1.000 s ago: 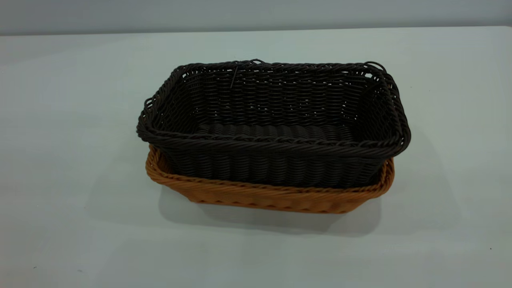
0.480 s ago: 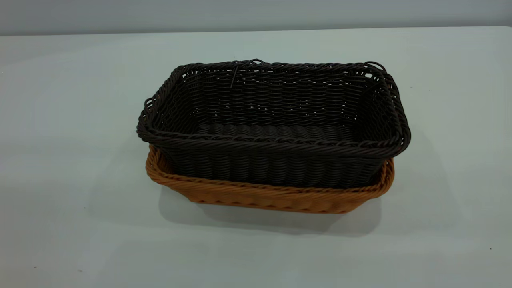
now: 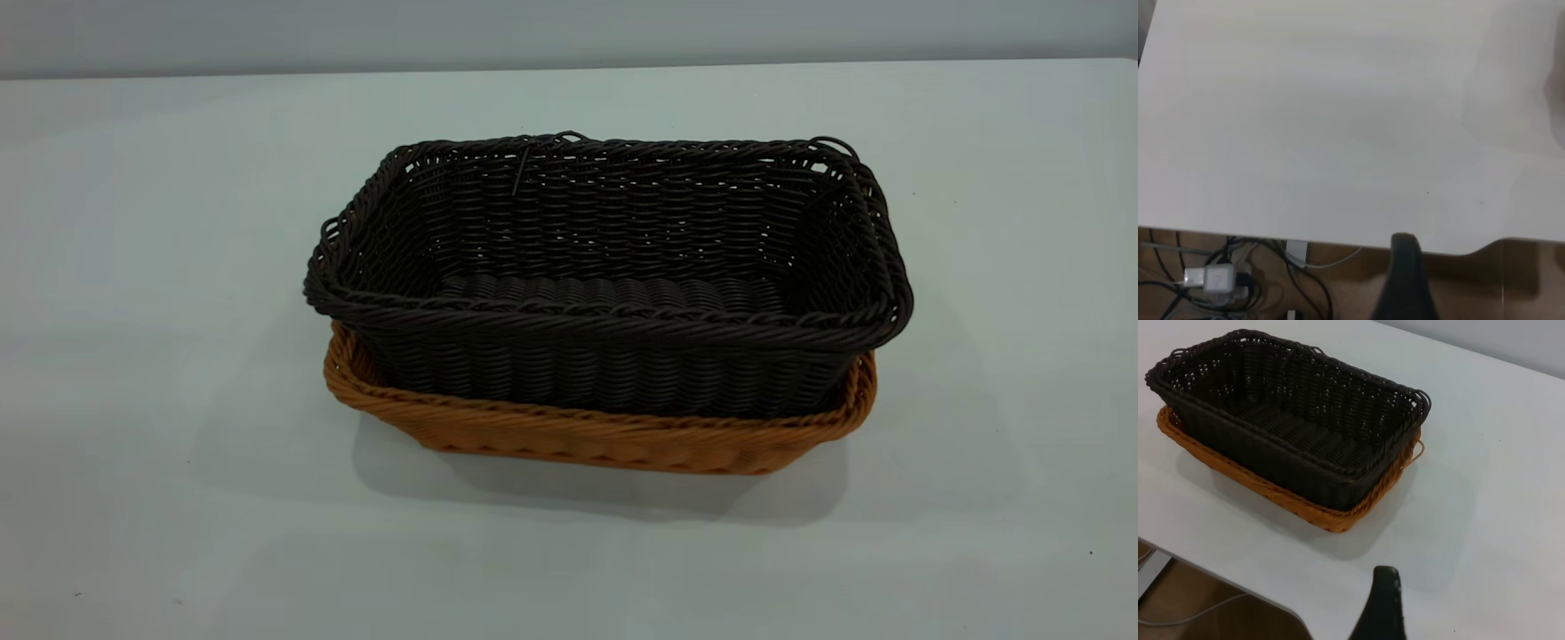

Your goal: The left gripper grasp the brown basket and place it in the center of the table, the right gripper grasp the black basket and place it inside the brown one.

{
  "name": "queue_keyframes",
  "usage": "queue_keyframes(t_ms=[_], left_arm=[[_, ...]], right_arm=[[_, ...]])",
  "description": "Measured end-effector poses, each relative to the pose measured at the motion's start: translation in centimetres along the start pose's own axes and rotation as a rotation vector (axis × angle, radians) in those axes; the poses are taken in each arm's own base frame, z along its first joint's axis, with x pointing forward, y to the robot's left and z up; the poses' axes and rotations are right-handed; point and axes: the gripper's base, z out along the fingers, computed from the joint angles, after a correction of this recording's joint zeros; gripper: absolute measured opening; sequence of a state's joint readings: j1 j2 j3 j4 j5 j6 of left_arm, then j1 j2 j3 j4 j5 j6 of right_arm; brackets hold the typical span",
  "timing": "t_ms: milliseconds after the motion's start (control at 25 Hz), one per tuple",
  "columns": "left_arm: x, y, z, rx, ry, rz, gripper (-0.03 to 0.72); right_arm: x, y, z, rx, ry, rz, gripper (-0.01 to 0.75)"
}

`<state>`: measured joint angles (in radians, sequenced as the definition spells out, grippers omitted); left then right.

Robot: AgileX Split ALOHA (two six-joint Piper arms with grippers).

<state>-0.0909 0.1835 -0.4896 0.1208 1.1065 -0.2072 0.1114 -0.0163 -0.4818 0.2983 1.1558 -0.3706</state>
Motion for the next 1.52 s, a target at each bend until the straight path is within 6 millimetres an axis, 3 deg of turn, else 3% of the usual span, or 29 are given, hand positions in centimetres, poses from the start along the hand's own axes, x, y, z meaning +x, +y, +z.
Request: queue_keyframes(t_ms=[320,680,1520], left_arm=[[0.2,0.3,-0.2,-0.028,-0.024,0.025,0.519],[2.0,0.7,-1.8,-0.043,-0.195,-0.008,0.519],[2.2,0.0,-1.8,0.034,-0.191,0.052,0.519]], right_arm=[[0.0,0.0,0.0,0.0,0.0,0.0,0.591],[0.0,0.0,0.0,0.0,0.0,0.0,0.591],[0.0,0.0,0.0,0.0,0.0,0.002,0.591]])
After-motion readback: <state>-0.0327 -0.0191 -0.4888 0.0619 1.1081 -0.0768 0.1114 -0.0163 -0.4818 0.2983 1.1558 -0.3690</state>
